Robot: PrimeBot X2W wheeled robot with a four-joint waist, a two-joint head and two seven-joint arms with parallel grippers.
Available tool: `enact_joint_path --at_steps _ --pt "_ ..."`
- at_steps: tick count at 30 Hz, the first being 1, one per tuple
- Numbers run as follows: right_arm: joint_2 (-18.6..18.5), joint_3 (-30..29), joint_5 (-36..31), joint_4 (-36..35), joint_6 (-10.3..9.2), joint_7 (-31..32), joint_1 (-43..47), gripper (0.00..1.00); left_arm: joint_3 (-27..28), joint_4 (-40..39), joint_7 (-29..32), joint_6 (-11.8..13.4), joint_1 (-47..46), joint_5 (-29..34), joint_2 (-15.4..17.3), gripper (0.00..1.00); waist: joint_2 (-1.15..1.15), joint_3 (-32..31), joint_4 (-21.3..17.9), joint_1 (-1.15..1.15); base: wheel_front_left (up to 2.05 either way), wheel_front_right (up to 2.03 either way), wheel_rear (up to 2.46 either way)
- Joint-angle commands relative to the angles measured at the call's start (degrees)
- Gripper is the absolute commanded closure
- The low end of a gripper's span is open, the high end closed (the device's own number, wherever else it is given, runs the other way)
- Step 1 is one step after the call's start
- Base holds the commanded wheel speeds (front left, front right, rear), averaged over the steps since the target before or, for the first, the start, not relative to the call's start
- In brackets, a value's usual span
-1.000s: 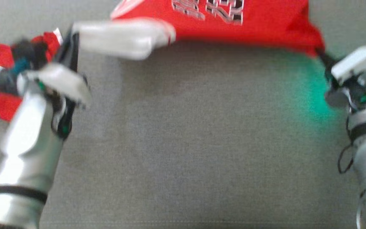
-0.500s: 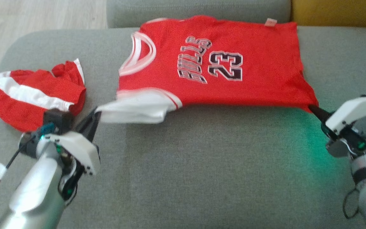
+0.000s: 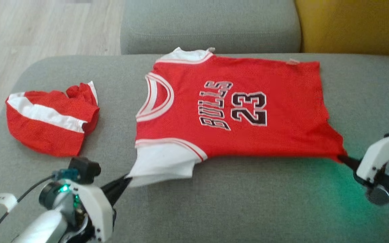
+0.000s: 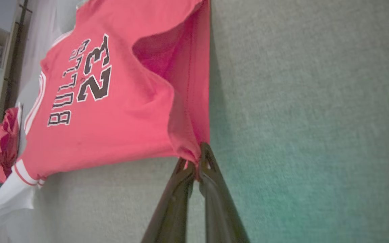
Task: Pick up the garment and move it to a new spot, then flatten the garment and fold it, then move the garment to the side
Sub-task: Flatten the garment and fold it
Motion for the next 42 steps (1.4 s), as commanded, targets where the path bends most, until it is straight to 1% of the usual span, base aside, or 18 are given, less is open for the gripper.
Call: enact_joint_path --at_steps 1,8,9,16,19,21,25,30,34,38,42 --pt "-3.0 1.7 0.0 -3.2 -0.05 1.1 0.3 1.0 1.3 -3.4 1.3 0.1 -1.8 -2.2 4.3 1.0 0.0 -0.9 0.3 0.01 0.0 0.0 0.0" --pt "-7.3 5.1 0.1 -7.2 -0.05 5.2 4.5 1.0 -3.4 -10.5 7.3 0.1 0.2 -11.4 11.4 1.0 0.0 -2.8 0.6 0.01 0.0 0.0 0.0" --pt "-7.3 5.1 0.1 -7.2 -0.05 5.2 4.5 1.0 -3.4 -10.5 7.3 0.1 0.2 -11.4 11.4 1.0 0.0 -2.8 0.6 0.01 0.0 0.0 0.0" --pt "-9.7 7.1 1.7 -9.4 -0.05 11.7 8.1 1.0 -6.0 -15.4 11.9 0.1 1.8 -16.3 17.9 1.0 0.0 -4.2 0.3 0.01 0.0 0.0 0.0" --pt "-10.4 6.9 2.1 -11.0 -0.05 14.2 9.6 1.0 -6.2 -17.7 13.3 0.1 2.4 -17.9 20.1 1.0 0.0 -4.6 0.1 0.01 0.0 0.0 0.0" --pt "-10.7 6.2 2.3 -12.2 -0.05 15.0 10.4 1.0 -5.8 -19.1 13.2 0.1 2.4 -18.2 20.9 1.0 0.0 -4.6 0.0 0.01 0.0 0.0 0.0" --pt "-10.1 4.0 2.5 -14.5 -0.05 15.6 10.6 1.0 -4.6 -20.6 11.9 0.9 1.7 -17.8 21.3 1.0 0.0 -4.4 -0.6 0.01 0.0 0.0 0.0" --pt "-8.7 2.2 1.3 -16.8 -0.05 17.0 9.3 1.0 -3.6 -21.0 11.0 1.2 -0.9 -16.5 20.6 1.0 0.0 -3.5 -1.5 0.01 0.0 0.0 0.0" --pt "-7.0 1.2 -0.6 -18.4 -0.05 17.7 7.1 1.0 -3.1 -19.5 11.0 1.0 -5.2 -15.1 19.1 1.0 0.0 -2.5 -2.3 0.01 0.0 0.0 0.0" --pt "-6.1 2.2 -2.3 -19.0 -0.05 17.2 4.9 1.0 -3.0 -17.0 11.1 0.8 -9.6 -13.7 17.3 1.0 0.0 -1.5 -2.7 0.01 0.0 0.0 0.0" --pt "-5.0 3.4 -3.9 -18.3 -0.05 16.0 2.3 1.0 -4.1 -13.5 12.4 0.5 -14.4 -12.9 14.8 1.0 0.0 -0.1 -3.0 0.01 0.0 0.0 0.0"
